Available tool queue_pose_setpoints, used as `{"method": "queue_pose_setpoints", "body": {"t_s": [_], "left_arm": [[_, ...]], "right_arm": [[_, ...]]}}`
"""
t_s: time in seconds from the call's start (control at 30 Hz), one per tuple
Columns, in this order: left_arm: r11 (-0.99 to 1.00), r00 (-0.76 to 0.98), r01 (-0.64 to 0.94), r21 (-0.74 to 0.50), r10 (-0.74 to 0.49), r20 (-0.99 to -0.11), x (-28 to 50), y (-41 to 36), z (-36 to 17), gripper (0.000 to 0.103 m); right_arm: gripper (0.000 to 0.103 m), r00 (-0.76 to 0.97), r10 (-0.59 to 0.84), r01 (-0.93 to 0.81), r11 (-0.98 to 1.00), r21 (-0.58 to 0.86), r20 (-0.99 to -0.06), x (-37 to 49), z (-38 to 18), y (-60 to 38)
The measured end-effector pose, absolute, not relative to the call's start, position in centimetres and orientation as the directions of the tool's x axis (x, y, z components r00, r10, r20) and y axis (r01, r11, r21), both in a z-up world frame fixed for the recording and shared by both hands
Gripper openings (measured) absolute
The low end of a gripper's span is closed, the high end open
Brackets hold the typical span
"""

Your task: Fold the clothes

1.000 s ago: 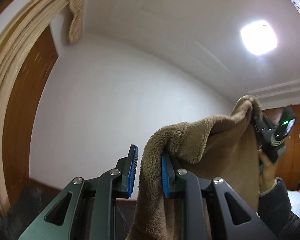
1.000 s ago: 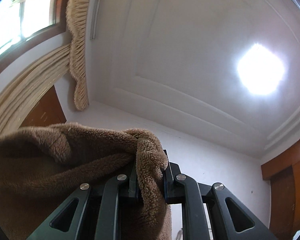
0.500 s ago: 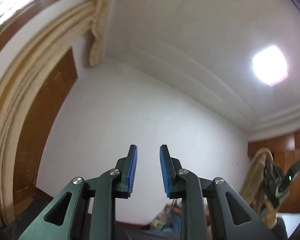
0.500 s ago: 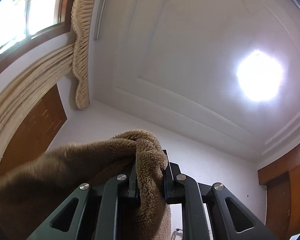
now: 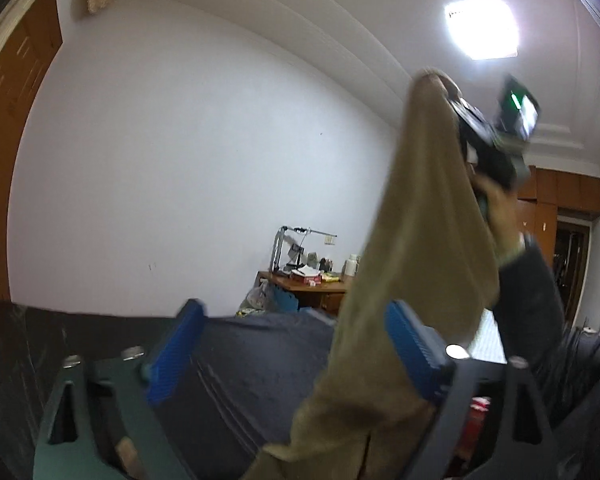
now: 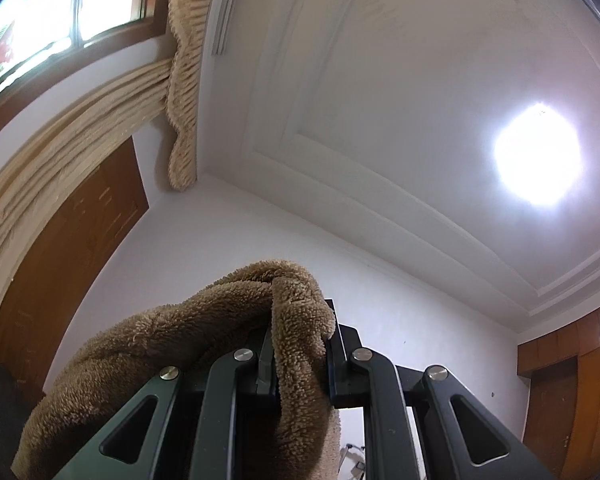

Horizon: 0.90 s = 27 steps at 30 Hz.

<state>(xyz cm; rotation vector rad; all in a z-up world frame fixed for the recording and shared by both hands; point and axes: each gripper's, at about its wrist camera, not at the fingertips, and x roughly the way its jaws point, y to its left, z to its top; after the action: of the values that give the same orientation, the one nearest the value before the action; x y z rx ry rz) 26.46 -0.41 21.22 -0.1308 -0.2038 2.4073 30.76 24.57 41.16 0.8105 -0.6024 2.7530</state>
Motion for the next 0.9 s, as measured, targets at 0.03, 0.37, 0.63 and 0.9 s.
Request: {"method": "queue_pose_setpoints", "body": {"t_s": [0.03, 0.37, 0.63, 0.9], "left_arm": [[-0.733, -0.739, -0.655, -0.184, 0.672, -0.049, 26.9, 0.3, 20.4, 0.103], [-0.69, -0.679, -0.685, -0.234, 0.721, -0.138, 30.2, 6.4, 15.2, 0.103], [-0.703, -0.69, -0.637, -0.317, 0.703, -0.171, 26.8, 7.5, 16.0, 0.096], [-0.739, -0.785, -0.496, -0.456, 0.606, -0.129, 23.1, 3.2, 18.8, 0.01]], "right_arm": [[0.017, -0.833, 0.085, -0.307, -0.893, -0.329, 0.546, 30.3, 41.3, 24.3], [0.017, -0.871, 0.045, -0.261, -0.886, -0.384, 0.488, 28.2, 40.4, 21.4], [0.017, -0.875, 0.012, -0.237, -0.883, -0.405, 0.485, 27.7, 40.1, 20.5], [0.017, -0.876, 0.074, -0.285, -0.877, -0.387, 0.477, 27.5, 38.5, 23.2]]}}
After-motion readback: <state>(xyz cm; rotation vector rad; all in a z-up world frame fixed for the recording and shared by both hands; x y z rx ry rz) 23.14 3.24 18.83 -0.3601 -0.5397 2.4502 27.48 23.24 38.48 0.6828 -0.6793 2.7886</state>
